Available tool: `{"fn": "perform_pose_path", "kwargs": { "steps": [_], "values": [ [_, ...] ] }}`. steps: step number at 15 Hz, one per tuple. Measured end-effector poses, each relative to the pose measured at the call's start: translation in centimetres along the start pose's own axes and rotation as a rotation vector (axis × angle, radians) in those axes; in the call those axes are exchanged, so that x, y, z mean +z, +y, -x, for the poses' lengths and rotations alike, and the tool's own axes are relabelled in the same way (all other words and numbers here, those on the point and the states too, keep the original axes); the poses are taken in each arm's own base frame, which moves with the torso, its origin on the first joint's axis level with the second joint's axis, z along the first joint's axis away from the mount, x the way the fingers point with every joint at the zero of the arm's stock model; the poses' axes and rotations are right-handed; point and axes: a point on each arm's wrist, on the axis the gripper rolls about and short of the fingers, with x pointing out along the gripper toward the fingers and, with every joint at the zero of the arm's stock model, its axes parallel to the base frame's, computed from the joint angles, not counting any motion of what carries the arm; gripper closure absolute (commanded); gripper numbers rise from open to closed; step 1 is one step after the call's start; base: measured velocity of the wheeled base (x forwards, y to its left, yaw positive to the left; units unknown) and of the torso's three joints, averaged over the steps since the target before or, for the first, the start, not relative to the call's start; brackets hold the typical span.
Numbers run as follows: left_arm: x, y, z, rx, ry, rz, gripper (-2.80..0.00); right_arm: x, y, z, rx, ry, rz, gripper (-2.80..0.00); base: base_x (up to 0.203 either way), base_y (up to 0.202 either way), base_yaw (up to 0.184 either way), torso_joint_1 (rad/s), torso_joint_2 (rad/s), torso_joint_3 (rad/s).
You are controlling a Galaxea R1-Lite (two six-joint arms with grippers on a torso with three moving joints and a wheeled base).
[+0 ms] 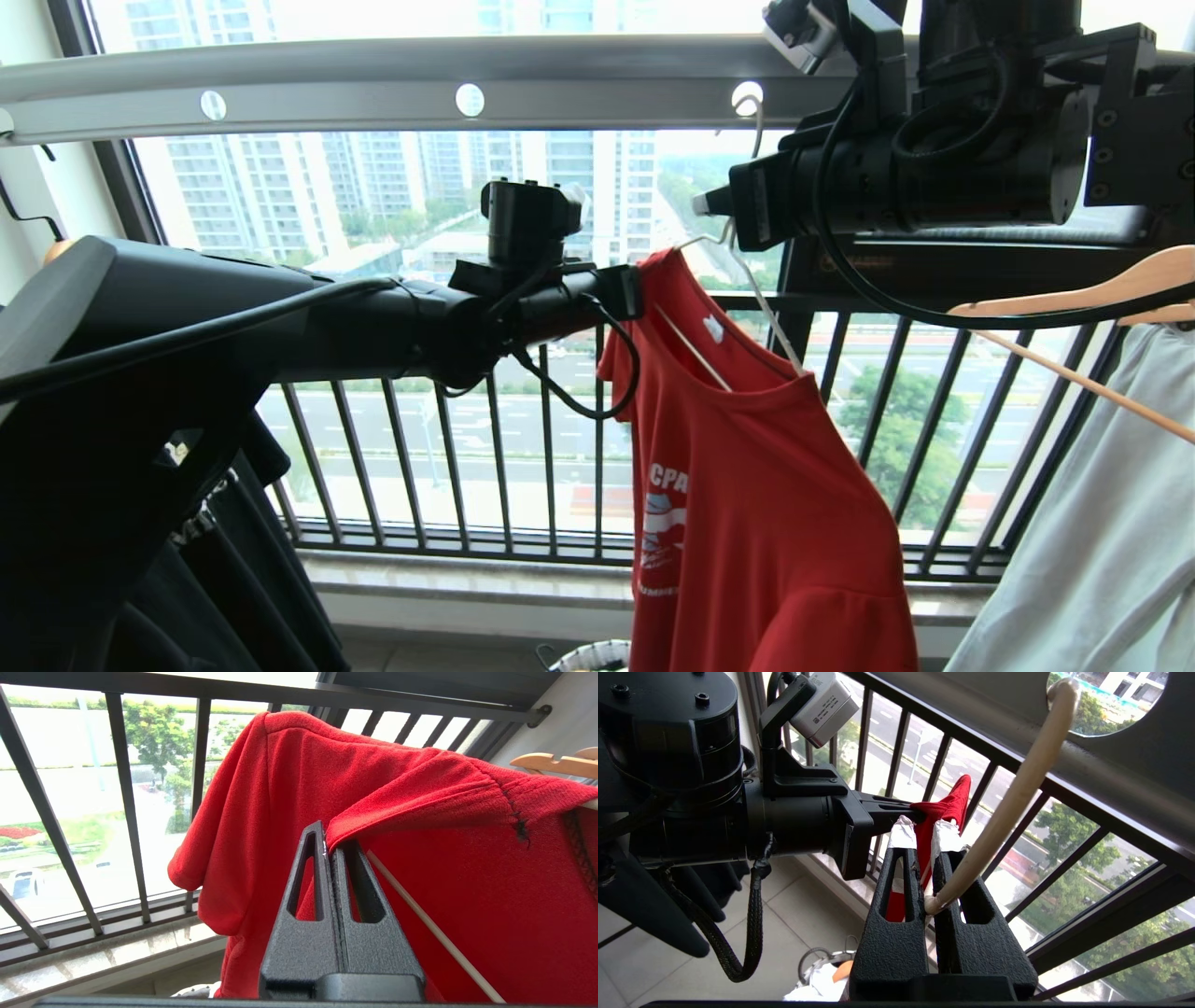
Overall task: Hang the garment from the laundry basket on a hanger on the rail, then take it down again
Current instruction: Take the clothes off the clothes rack
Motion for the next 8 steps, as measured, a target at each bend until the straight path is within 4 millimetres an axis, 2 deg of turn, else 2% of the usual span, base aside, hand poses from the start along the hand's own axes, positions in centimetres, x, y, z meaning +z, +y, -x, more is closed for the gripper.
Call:
{"fn": "perform_pose_path", "kwargs": {
  "steps": [6,7,8],
  "values": [
    [-0.02,0.45,-0.9,0.03,-0.018,0.005,0.0,-0.11,0.01,0.07,0.002,0.013,0.0,0.0,0.0,0.0,0.0,0.0,0.0,0.0],
    [-0.02,0.46,-0.89,0.03,-0.018,0.005,-2.8,-0.12,0.02,0.08,0.002,0.014,0.0,0.0,0.0,0.0,0.0,0.0,0.0,0.0],
    [-0.07,0.5,-0.9,0.032,-0.016,0.005,-2.8,-0.12,0.02,0.08,0.002,0.014,0.0,0.0,0.0,0.0,0.0,0.0,0.0,0.0]
  ]
}}
